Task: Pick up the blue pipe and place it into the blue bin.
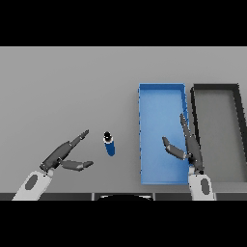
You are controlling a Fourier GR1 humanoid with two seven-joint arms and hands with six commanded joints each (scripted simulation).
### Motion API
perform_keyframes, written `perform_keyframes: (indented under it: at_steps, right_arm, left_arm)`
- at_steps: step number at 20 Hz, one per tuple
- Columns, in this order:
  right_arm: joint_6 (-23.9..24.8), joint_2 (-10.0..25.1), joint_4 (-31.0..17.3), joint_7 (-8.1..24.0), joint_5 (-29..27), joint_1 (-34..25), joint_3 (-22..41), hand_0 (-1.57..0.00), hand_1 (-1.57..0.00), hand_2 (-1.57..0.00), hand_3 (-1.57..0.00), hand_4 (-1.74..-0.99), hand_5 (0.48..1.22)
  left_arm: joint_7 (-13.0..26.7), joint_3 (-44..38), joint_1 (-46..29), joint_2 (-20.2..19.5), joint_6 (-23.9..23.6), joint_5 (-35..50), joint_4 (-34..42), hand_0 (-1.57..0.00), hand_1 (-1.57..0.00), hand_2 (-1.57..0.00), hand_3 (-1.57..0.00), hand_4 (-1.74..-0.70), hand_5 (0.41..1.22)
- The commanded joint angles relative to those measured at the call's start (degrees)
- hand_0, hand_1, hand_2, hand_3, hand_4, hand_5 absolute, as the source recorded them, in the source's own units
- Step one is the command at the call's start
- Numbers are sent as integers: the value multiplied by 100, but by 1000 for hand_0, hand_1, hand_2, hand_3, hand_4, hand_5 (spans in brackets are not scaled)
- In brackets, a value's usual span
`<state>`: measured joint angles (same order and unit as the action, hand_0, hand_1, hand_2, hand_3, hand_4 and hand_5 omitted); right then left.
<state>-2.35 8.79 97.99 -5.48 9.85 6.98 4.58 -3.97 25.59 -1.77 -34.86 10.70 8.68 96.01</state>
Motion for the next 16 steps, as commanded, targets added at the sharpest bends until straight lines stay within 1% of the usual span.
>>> perform_keyframes:
  at_steps: [1, 2, 3, 4, 5, 6, 7, 8, 9, 10, 11, 12, 13, 14, 15, 16]
  right_arm:
    - [4, -33, 2, 77, -12, -58, 13, 1, 1, 1, 1, -1195, 617]
    - [-16, 8, 20, 88, -70, -81, -41, 1, 1, 1, 1, -1197, 615]
    - [-34, 5, 8, -15, -43, 13, -13, 1, 1, 1, 1, -1205, 618]
    - [-44, 2, 36, -33, -34, 25, 6, 1, 1, 1, 1, -1213, 625]
    - [-72, 16, -21, 36, -71, -49, -21, 1, 1, 1, 1, -1218, 627]
    - [-89, 12, 42, -9, -88, 7, -9, 1, 1, 1, 1, -1217, 626]
    - [-77, 19, 25, 24, -108, -21, -42, 1, 1, 1, 1, -1214, 624]
    - [-47, -8, 71, 77, -76, 20, -18, 1, 1, 1, 1, -1211, 622]
    - [-34, 7, 86, 44, -13, 62, 3, 1, 1, 1, 1, -1201, 620]
    - [-27, -19, 118, 85, -21, 81, 11, 1, 1, 1, 1, -1202, 621]
    - [-30, -6, 138, 15, 0, 128, 20, 1, 1, 1, 1, -1205, 625]
    - [-61, 31, 165, 32, -55, 137, -17, 1, 1, 1, 1, -1210, 631]
    - [-52, -6, 108, 29, -26, 118, 15, 1, 1, 1, 1, -1211, 634]
    - [-34, -16, 150, -42, -22, 141, 13, 1, 1, 1, 1, -1215, 637]
    - [-62, 24, 150, 8, -101, 113, -49, 1, 1, 1, 1, -1220, 639]
    - [-63, 51, 172, -10, -111, 132, -69, 1, 1, 1, 1, -1222, 642]
  left_arm:
    - [35, 93, 31, 78, 6, -81, -36, 1, 1, 1, 1, -1138, 455]
    - [64, 202, 62, 215, 0, -126, -25, 1, 1, 1, 1, -1139, 450]
    - [171, 293, 158, 388, -14, -189, -159, 1, 1, 1, 1, -1144, 452]
    - [93, 336, 177, 495, -36, -242, -229, 1, 1, 1, 1, -1146, 451]
    - [146, 377, 324, 647, -47, -290, -396, 1, 1, 1, 1, -1147, 452]
    - [91, 408, 408, 775, -85, -320, -437, 1, 1, 1, 1, -1151, 456]
    - [-6, 455, 462, 882, -88, -386, -570, 1, 1, 1, 1, -1154, 459]
    - [54, 476, 560, 1038, -138, -388, -634, 1, 1, 1, 1, -1155, 460]
    - [61, 531, 607, 1213, -201, -434, -732, 1, 1, 1, 1, -1152, 460]
    - [71, 533, 721, 1359, -241, -456, -881, 1, 1, 1, 1, -1150, 460]
    - [60, 529, 803, 1429, -267, -483, -968, 1, 1, 1, 1, -1145, 460]
    - [-10, 545, 866, 1478, -235, -512, -1090, 1, 1, 1, 1, -1134, 459]
    - [-58, 578, 919, 1576, -254, -575, -1238, 1, 1, 1, 1, -1120, 456]
    - [-39, 616, 993, 1616, -290, -693, -1362, 1, 1, 1, 1, -1098, 448]
    - [39, 654, 1077, 1709, -397, -829, -1486, 1, 1, 1, 1, -1076, 435]
    - [-5, 654, 1087, 1716, -454, -892, -1518, 1, 1, 1, 1, -1062, 425]
